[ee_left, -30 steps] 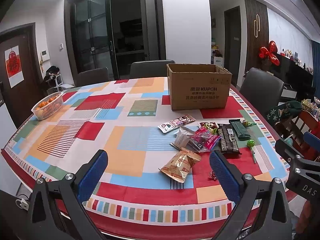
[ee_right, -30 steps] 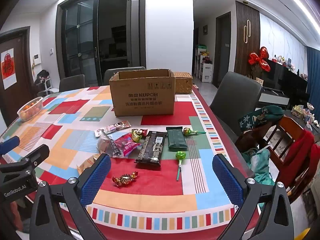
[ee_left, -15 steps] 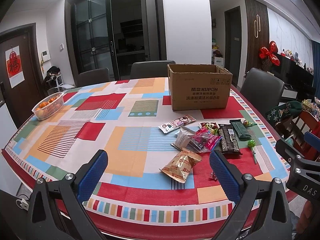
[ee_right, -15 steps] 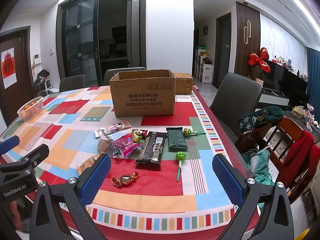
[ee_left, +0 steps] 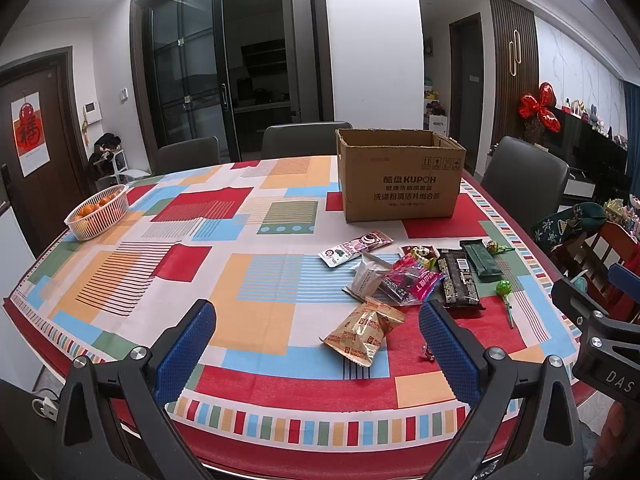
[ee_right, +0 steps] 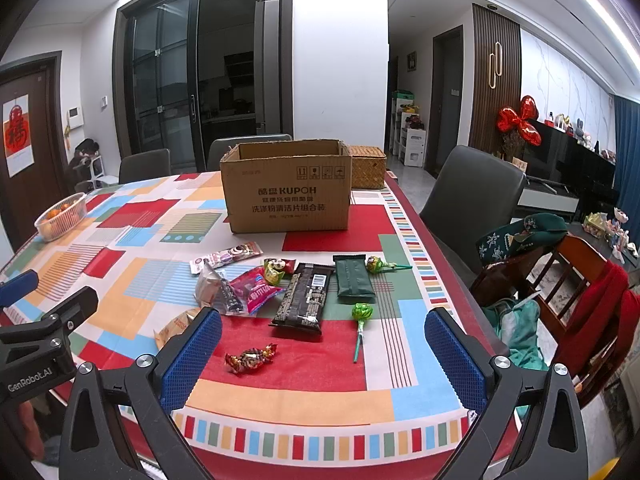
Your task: Organize snacks
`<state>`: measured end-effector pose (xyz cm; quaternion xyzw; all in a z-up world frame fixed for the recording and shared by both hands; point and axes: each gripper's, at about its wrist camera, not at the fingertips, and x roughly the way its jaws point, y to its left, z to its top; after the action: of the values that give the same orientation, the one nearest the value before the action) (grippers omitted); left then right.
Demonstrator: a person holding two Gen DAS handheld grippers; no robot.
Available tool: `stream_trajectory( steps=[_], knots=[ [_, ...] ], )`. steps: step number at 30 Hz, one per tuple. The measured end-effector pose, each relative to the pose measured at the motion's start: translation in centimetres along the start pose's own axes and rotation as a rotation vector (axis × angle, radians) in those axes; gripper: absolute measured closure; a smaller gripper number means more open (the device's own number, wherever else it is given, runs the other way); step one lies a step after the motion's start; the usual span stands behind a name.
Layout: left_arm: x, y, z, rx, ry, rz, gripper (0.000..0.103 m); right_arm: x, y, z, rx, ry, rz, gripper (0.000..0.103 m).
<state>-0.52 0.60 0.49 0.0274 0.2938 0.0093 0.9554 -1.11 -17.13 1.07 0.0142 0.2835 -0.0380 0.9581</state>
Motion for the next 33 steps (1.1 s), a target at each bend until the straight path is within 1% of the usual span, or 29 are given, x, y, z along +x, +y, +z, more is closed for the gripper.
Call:
stream_trajectory(
  steps=[21,26,33],
  knots=[
    [0.0,0.0,0.0,0.001,0.000,-0.002,0.000,0.0,0.1,0.1,-0.003,0.002,0.000,0.000],
    [0.4,0.4,0.1,-0.007,0.011,-0.006,0.000,0.1,0.3,0.3,-0.012,0.018,0.003,0.000],
    [1.7,1.0,-0.3,-0.019,0.049,-0.016,0.000,1.4,1.0,0.1,-0.038,0.068,0.013,0.000]
  ],
)
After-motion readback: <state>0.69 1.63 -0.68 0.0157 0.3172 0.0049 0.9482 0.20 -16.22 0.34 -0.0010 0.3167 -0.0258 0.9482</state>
